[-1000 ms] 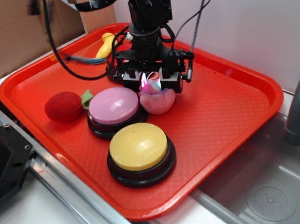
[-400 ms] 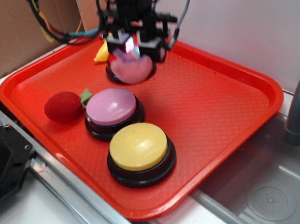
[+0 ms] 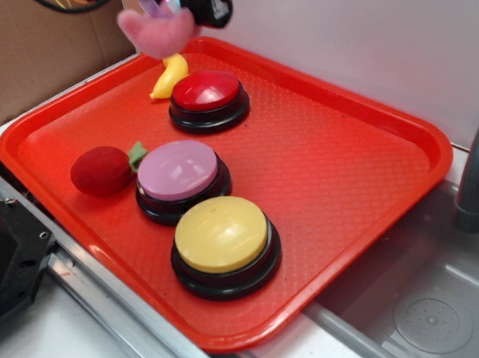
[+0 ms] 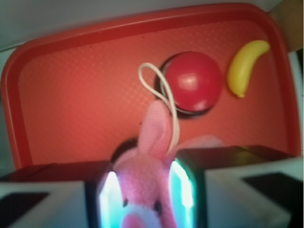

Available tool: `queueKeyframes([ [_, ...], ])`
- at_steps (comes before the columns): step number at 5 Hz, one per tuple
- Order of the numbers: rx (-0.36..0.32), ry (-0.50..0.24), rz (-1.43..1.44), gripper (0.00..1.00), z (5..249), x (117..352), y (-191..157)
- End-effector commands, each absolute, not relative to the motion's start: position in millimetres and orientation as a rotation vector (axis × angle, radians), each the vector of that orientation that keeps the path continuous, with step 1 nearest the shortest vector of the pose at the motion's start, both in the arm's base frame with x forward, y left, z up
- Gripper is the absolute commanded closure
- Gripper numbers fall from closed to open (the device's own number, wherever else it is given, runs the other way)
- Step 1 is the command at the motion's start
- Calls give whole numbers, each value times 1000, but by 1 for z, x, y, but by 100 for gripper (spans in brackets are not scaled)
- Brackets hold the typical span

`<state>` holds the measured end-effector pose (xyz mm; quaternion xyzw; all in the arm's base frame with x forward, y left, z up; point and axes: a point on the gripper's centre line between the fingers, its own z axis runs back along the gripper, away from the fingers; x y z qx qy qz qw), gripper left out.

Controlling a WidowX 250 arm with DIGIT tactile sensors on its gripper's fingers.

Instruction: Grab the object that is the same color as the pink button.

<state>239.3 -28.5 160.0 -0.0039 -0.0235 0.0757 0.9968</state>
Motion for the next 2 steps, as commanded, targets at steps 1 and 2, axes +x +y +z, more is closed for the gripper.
queueKeyframes([
  [1,-16,-181,-3,100,211,230,-30],
  [2,-51,-133,30,100,208,229,-26],
])
